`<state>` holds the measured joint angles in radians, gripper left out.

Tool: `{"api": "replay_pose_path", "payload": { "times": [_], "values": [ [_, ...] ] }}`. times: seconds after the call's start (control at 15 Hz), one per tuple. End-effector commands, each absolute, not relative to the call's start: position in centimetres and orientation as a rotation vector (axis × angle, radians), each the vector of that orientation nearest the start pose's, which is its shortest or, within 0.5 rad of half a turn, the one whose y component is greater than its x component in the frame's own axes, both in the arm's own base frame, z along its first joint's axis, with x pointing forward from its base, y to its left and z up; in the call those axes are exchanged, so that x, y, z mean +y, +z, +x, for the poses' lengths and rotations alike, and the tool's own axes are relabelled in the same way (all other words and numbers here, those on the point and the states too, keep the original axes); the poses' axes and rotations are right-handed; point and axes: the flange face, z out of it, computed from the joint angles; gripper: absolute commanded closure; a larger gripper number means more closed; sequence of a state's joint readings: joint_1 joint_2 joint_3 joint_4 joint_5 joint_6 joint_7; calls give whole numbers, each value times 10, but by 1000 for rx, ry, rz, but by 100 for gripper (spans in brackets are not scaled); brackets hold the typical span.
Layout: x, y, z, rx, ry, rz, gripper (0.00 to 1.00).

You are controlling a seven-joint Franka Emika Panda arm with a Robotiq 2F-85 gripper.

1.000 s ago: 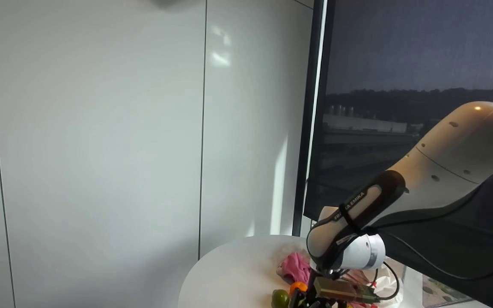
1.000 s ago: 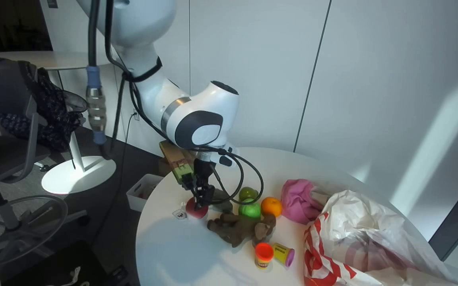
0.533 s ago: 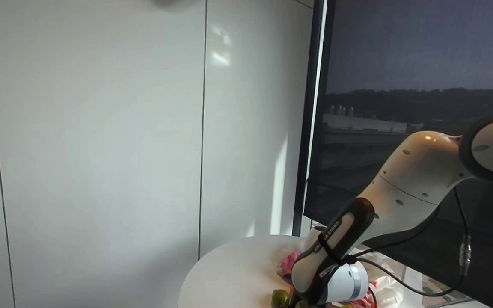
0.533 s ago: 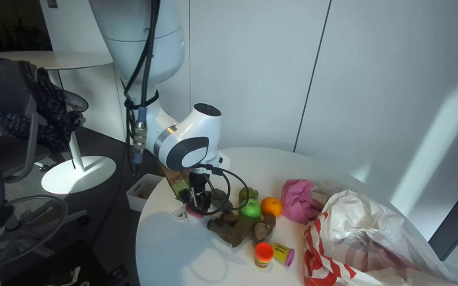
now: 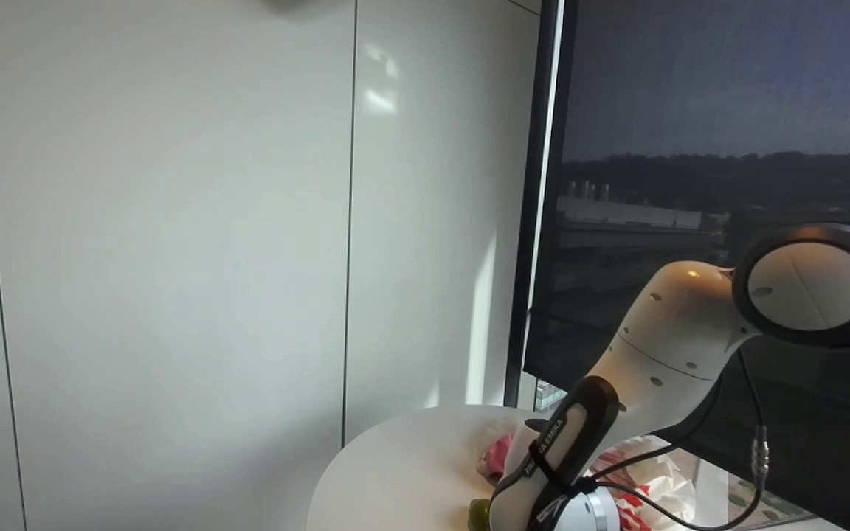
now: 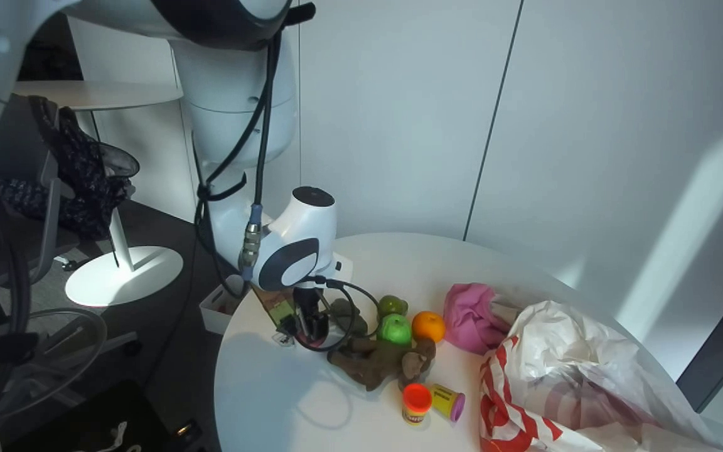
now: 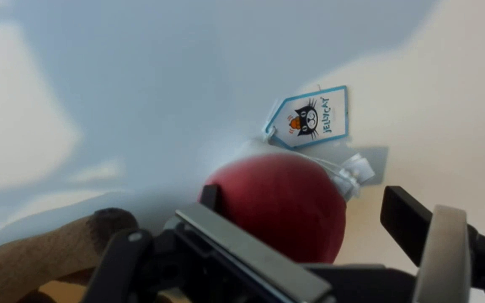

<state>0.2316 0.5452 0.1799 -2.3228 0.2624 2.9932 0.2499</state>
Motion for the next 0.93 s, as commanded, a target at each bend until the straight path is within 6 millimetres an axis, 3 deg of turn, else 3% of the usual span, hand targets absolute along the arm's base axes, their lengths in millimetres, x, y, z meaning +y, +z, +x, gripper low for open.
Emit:
{"api": "replay_pose_path", "payload": {
  "times": [0.0,0.2,0.53,0.67,0.8,0.87],
  "values": [
    [205,114,483,157,-123,-2945,32],
    [203,118,484,143,-146,-2949,55],
    [183,117,486,134,-163,-2992,94],
    [180,130,488,128,-181,-2987,95],
    [176,154,492,144,-262,-2967,92],
    [172,173,495,173,-317,-2947,96]
  ]
}}
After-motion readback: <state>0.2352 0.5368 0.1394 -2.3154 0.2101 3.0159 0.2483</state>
